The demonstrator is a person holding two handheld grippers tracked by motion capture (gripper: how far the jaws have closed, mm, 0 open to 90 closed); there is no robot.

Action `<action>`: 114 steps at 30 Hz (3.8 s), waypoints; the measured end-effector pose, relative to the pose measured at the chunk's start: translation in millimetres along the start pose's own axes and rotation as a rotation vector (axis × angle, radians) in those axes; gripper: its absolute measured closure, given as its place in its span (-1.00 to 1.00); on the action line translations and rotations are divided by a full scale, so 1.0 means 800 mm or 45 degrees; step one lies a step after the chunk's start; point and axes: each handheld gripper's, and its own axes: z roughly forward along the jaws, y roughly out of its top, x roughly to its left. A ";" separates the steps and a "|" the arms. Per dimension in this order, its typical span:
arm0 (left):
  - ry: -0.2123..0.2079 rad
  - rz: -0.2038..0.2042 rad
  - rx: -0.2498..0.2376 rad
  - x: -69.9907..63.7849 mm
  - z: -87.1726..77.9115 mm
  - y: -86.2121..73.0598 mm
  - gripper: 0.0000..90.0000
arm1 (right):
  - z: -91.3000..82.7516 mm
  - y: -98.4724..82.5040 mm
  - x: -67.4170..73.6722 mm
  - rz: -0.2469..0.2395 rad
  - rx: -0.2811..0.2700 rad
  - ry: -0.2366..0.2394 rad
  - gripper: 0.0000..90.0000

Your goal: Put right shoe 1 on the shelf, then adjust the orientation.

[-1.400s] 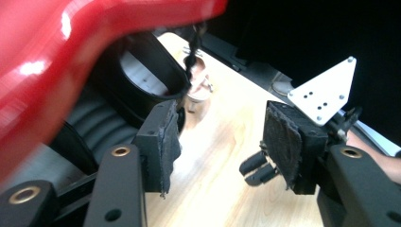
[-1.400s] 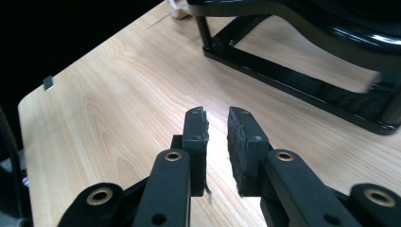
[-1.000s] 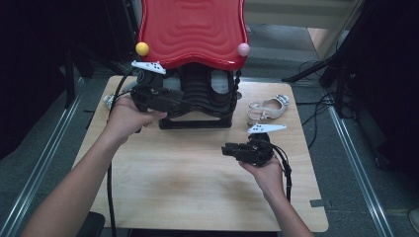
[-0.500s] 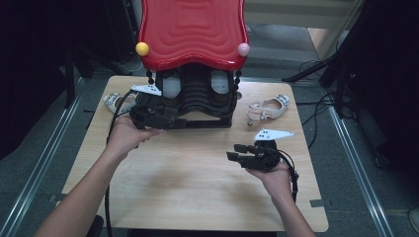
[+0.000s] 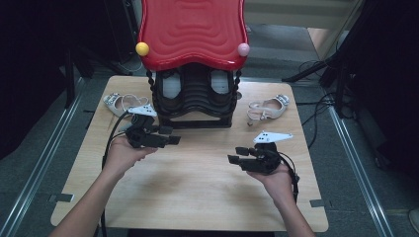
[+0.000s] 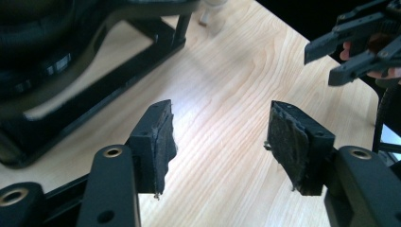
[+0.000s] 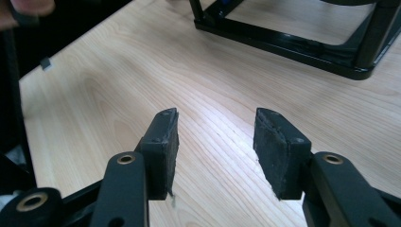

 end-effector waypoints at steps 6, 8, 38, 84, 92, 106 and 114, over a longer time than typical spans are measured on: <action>0.015 0.018 -0.018 0.001 0.002 -0.025 0.11 | 0.005 0.002 -0.006 0.011 -0.006 0.011 0.19; 0.010 0.013 -0.015 0.004 0.005 -0.034 0.14 | 0.007 0.002 -0.008 0.013 0.004 0.010 0.18; 0.141 -0.177 0.029 0.085 -0.021 -0.056 0.43 | 0.010 -0.003 -0.020 0.029 0.018 -0.007 0.07; 0.389 -0.492 -0.011 0.214 -0.014 0.001 1.00 | 0.021 -0.007 -0.016 0.037 0.072 -0.011 0.06; 0.436 -0.529 -0.016 0.224 -0.024 -0.011 1.00 | 0.025 -0.007 -0.015 0.039 0.090 -0.005 0.04; 0.469 -0.521 0.056 0.229 -0.038 -0.018 1.00 | 0.023 -0.007 -0.015 0.056 0.080 -0.012 0.03; 0.498 -0.534 0.071 0.226 -0.048 -0.026 1.00 | 0.023 -0.007 -0.015 0.051 0.083 -0.008 0.04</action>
